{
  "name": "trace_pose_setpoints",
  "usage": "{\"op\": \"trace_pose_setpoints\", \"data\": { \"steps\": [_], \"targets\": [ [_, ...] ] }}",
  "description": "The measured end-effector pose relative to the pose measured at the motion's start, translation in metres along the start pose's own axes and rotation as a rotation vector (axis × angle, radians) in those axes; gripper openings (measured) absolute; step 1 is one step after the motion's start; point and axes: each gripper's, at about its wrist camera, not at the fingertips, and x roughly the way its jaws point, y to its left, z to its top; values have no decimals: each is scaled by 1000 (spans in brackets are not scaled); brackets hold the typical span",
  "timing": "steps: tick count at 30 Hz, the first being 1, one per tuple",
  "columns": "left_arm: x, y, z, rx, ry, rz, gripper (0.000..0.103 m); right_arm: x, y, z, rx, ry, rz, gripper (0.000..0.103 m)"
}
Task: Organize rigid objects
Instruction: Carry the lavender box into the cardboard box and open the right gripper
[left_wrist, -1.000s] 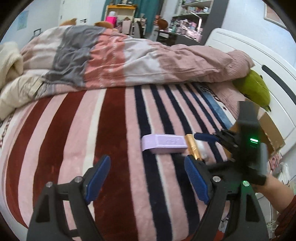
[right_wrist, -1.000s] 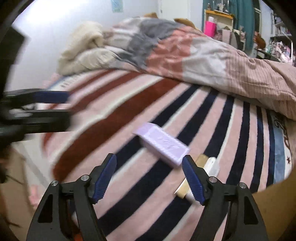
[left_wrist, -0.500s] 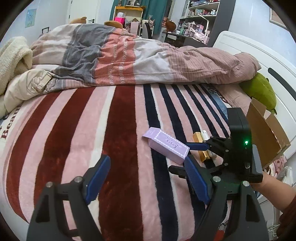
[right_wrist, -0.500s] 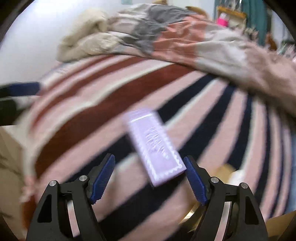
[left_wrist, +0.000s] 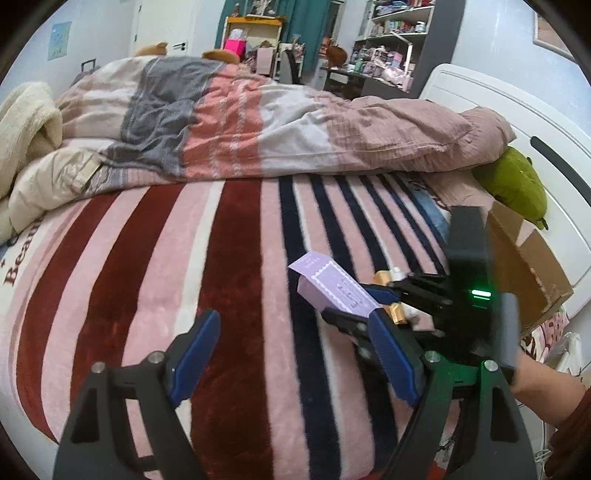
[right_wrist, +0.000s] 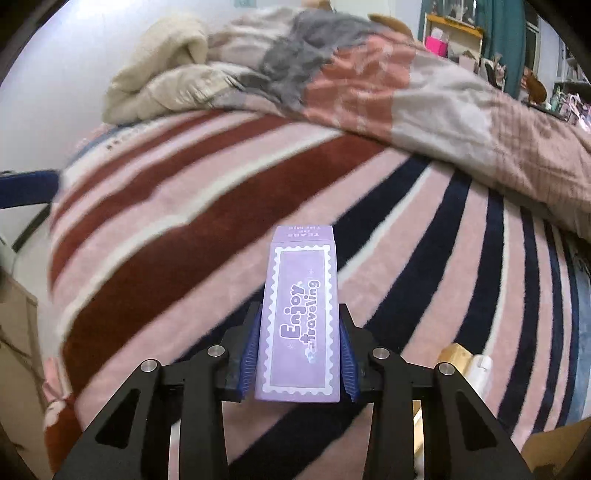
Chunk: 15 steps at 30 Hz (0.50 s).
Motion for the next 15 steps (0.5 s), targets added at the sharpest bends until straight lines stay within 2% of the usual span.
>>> {"op": "trace_pose_setpoints", "data": {
  "steps": [6,12,15],
  "targets": [
    [-20,-49,26,76,-53,-100,80,-91,5,0,-26,-122,63,33],
    [-25,-126,59,183,-76,-266,79,-173,-26,-14,24,-242,72,33],
    [-16,-167,72,233,-62,-336,64,-200,-49,-26,59,-282,39,33]
  ]
}}
